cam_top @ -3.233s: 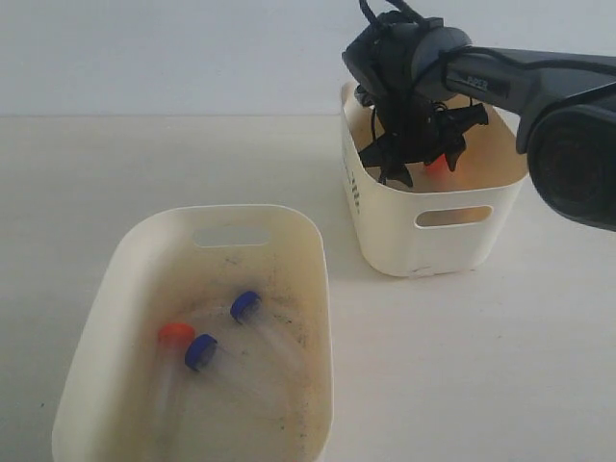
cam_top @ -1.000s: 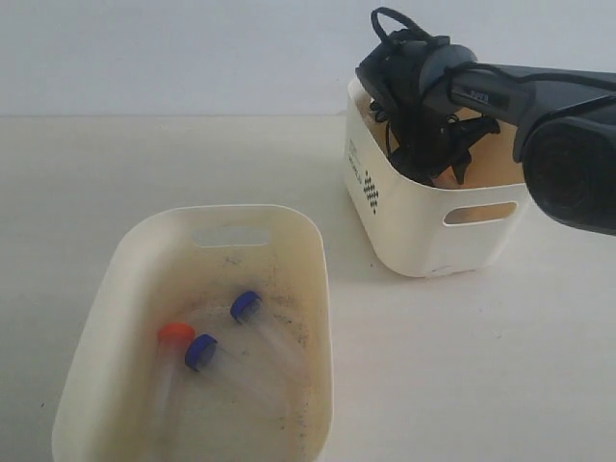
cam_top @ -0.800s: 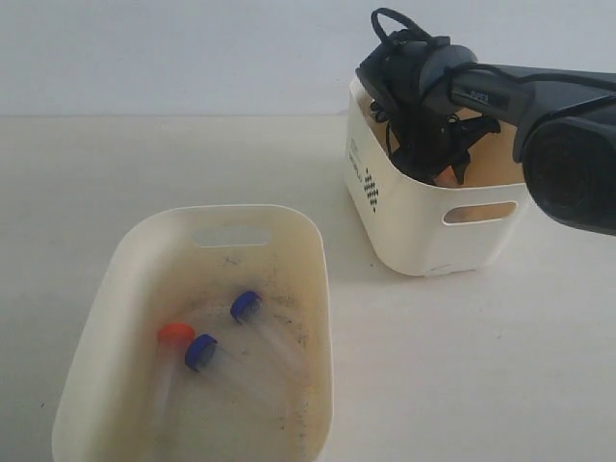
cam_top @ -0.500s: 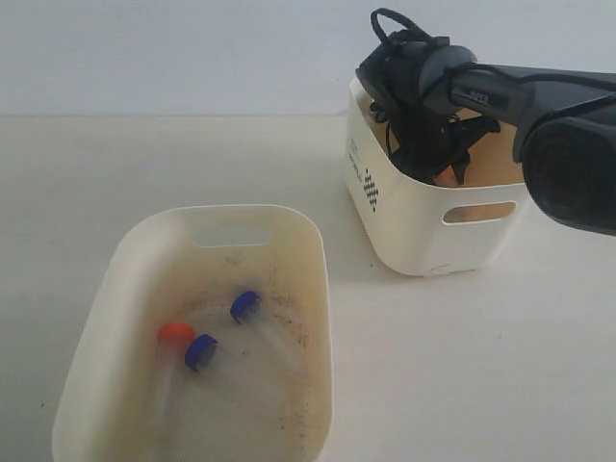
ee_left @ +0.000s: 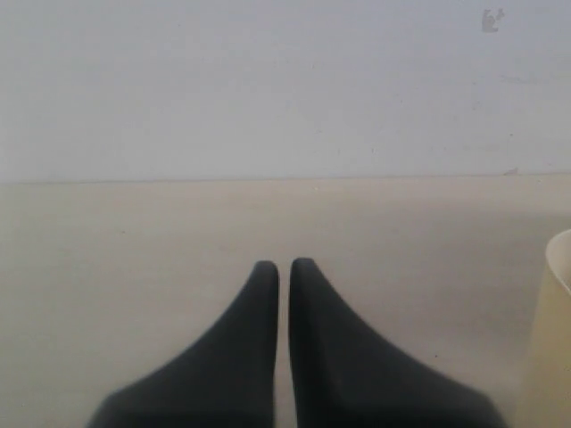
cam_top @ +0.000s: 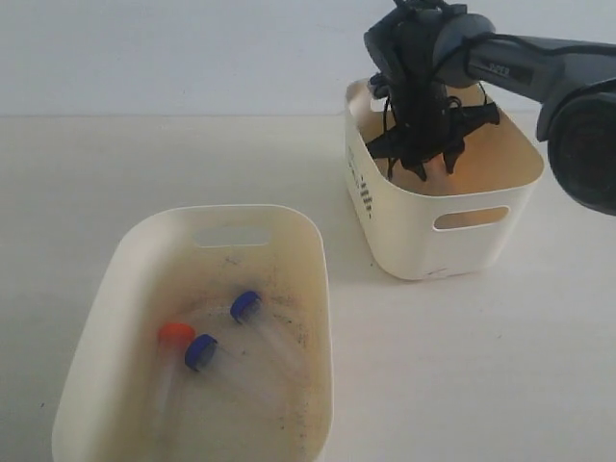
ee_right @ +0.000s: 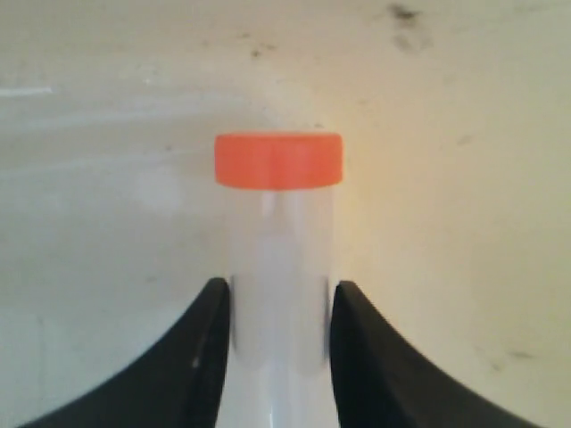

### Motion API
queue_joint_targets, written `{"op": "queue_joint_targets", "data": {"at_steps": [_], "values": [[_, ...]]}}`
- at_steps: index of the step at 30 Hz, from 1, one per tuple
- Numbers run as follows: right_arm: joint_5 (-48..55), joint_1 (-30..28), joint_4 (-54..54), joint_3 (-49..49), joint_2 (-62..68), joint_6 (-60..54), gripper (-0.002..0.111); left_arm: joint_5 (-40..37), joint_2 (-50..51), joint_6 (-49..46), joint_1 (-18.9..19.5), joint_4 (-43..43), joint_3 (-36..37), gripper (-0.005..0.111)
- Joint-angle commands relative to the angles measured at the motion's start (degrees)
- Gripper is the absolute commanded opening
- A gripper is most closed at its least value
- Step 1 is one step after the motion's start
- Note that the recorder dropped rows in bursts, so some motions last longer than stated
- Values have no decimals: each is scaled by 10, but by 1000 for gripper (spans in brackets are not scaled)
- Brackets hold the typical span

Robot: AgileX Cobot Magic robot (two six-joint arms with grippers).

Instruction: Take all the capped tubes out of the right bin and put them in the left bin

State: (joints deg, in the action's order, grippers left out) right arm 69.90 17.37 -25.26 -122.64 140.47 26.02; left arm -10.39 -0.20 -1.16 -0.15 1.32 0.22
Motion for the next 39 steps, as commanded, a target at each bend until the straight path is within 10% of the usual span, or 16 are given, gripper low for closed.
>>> {"op": "queue_joint_targets", "data": {"at_steps": [1,22,39], "values": [[1,-2,-3,2,-34,7,0,5,2,2,-4,2,-2,4],[1,8,100,16,-232,-25,0,5,2,2,-4,2,-2,4],[-40,196,185,312,-527,59,0,5,2,2,-4,2,-2,4]]}}
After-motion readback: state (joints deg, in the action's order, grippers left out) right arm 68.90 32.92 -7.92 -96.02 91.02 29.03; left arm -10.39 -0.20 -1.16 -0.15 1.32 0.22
